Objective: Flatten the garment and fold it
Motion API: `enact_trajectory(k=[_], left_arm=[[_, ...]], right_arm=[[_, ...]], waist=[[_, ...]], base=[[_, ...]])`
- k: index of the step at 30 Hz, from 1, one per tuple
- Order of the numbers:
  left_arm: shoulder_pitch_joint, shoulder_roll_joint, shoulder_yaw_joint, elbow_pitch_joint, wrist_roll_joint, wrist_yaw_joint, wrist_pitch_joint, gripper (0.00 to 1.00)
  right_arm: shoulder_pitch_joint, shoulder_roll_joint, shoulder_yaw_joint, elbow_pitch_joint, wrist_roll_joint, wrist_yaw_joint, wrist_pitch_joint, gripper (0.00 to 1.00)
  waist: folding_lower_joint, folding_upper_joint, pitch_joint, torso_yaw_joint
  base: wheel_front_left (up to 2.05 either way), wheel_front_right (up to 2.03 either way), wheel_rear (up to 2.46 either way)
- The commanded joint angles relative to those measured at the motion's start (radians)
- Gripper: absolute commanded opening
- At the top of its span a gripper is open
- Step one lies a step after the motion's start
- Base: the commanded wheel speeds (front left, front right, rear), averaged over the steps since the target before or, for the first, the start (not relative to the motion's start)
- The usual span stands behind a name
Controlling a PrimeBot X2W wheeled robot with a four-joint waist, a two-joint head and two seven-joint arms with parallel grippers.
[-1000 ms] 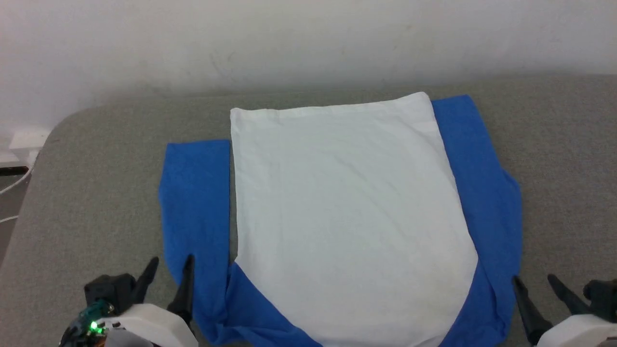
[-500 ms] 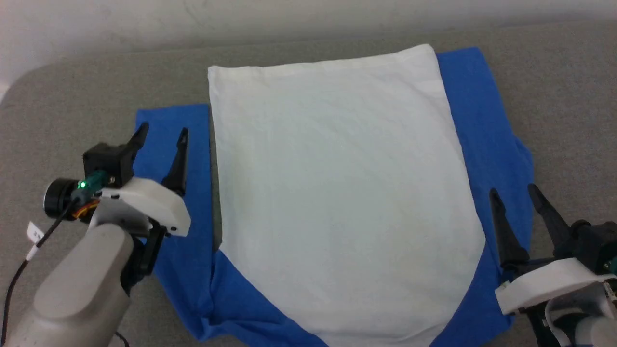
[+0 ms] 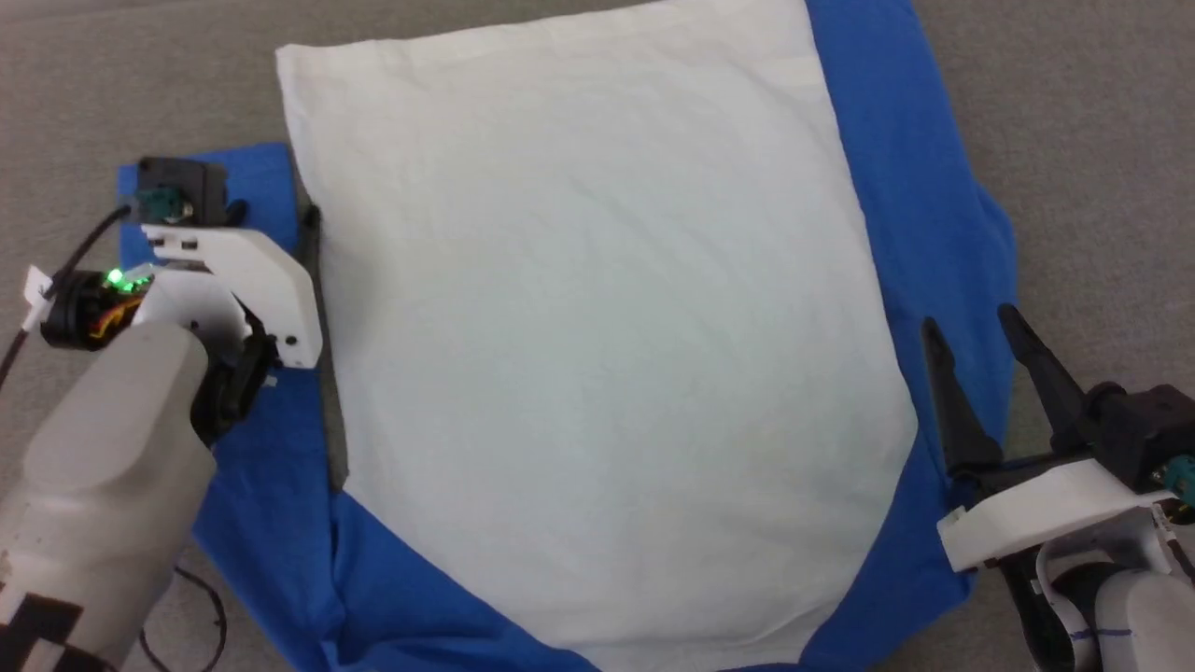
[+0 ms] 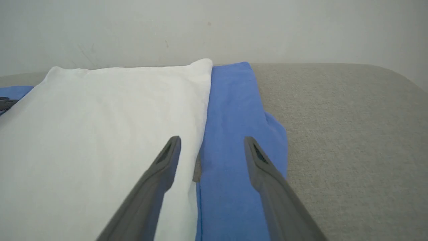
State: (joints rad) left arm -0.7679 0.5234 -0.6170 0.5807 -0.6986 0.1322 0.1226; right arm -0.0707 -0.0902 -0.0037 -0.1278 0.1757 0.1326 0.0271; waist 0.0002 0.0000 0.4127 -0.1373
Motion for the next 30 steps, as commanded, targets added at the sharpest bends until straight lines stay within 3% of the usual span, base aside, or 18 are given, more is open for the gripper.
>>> enact_trajectory(k=[1,4,9,11,12,13,18,23,30], left_arm=[[-0.02,-0.004,-0.006,0.025,-0.017,-0.006,0.052,1.0],[-0.029,-0.002,-0.01,0.057,-0.029,0.018,0.13,1.0],[-0.049,0.016,-0.028,0.084,-0.004,0.096,0.221,1.0],[-0.052,0.018,-0.032,0.08,-0.002,0.116,0.248,0.26],[-0.052,0.018,-0.032,0.08,-0.002,0.116,0.248,0.26],[-0.053,0.019,-0.032,0.076,-0.002,0.125,0.257,0.0],[-0.047,0.024,-0.019,0.042,0.0,0.163,0.238,0.0],[-0.011,0.023,0.023,-0.008,-0.018,0.188,0.139,0.0],[0.13,0.044,0.13,-0.167,-0.106,0.172,-0.032,0.0]], right_arm=[[-0.013,0.002,0.001,-0.008,0.001,-0.002,0.002,1.0],[-0.014,0.004,0.005,-0.011,0.001,-0.002,0.005,1.0],[-0.02,0.007,0.013,-0.016,0.001,-0.002,0.009,1.0],[-0.025,0.006,0.017,-0.014,0.004,-0.002,0.01,1.0],[-0.025,0.006,0.017,-0.014,0.004,-0.002,0.01,1.0],[-0.028,0.005,0.019,-0.011,0.006,-0.002,0.01,1.0],[-0.042,0.0,0.026,0.0,0.014,-0.002,0.008,1.0],[-0.038,0.0,0.02,0.005,0.013,-0.002,0.01,1.0],[0.0,0.002,-0.014,0.008,0.01,-0.002,0.011,1.0]], waist=[[-0.0002,0.0,0.039,-0.039],[-0.0002,0.0,0.043,-0.044],[-0.0002,0.0,0.053,-0.046],[-0.0002,0.0,0.057,-0.044],[-0.0002,0.0,0.057,-0.044],[-0.0002,0.0,0.059,-0.043],[-0.0002,0.0,0.056,-0.035],[-0.0002,0.0,0.019,-0.018],[-0.0002,0.0,-0.08,0.031]], base=[[0.0,0.0,0.0],[0.0,0.0,0.0],[0.0,0.0,0.0],[0.0,0.0,0.0],[0.0,0.0,0.0],[0.0,0.0,0.0],[0.0,0.0,0.0],[0.0,0.0,0.0],[0.0,0.0,0.0]])
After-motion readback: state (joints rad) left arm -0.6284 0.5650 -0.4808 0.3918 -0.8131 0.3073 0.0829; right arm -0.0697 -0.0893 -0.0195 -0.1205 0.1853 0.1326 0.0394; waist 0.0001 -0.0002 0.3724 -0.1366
